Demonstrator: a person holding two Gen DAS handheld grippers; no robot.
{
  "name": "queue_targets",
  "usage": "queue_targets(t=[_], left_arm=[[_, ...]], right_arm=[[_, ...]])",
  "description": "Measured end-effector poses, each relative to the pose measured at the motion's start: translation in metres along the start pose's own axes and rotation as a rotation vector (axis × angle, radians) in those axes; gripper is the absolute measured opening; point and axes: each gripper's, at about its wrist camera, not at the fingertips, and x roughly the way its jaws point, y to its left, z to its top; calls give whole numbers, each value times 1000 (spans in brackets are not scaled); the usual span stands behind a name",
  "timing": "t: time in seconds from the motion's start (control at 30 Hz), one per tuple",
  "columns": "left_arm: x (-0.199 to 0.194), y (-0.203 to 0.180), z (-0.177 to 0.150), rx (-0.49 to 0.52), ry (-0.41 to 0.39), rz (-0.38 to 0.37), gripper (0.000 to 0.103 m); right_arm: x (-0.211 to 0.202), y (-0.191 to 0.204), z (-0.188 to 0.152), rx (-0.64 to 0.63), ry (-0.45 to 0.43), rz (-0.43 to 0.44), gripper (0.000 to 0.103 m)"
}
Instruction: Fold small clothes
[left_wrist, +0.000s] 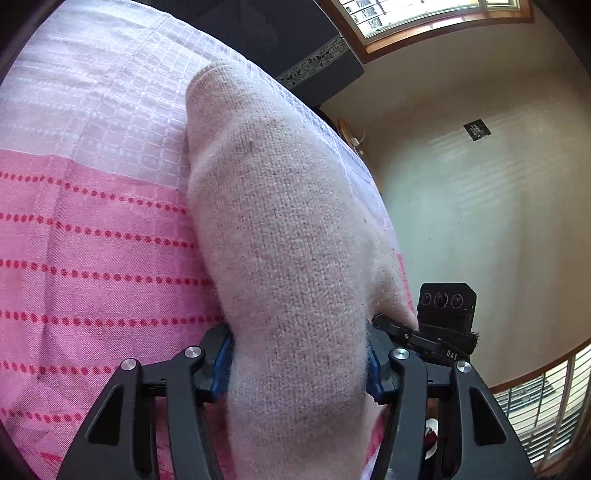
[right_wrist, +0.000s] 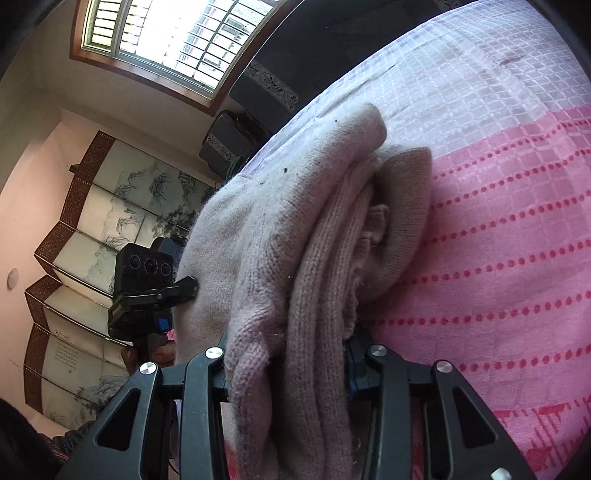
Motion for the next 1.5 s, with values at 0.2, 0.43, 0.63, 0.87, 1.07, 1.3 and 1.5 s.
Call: queue_targets(t=[0.2, 0.43, 0.63, 0.87, 1.07, 1.3, 1.5], left_arm=[[-13, -9, -13, 49, -48, 68, 52], [-34, -32, -36, 132, -92, 198, 51], [-52, -44, -55, 156, -120, 278, 51], [-77, -48, -82, 191, -158, 359, 51], [-87, -53, -98, 227, -183, 425, 51], [-104, -45, -115, 249, -205, 457, 51], [-117, -41, -130, 257, -218, 472, 51]], right_arm=[[-1, 12, -12, 11, -40, 2, 34], [7, 35, -28, 7, -51, 21, 33], [16, 53, -43, 14, -46, 43, 33], [28, 69, -59, 15, -32, 73, 33], [39, 86, -70, 3, -15, 78, 33], [48, 97, -76, -1, -4, 84, 33], [50, 97, -74, -3, 2, 88, 33]])
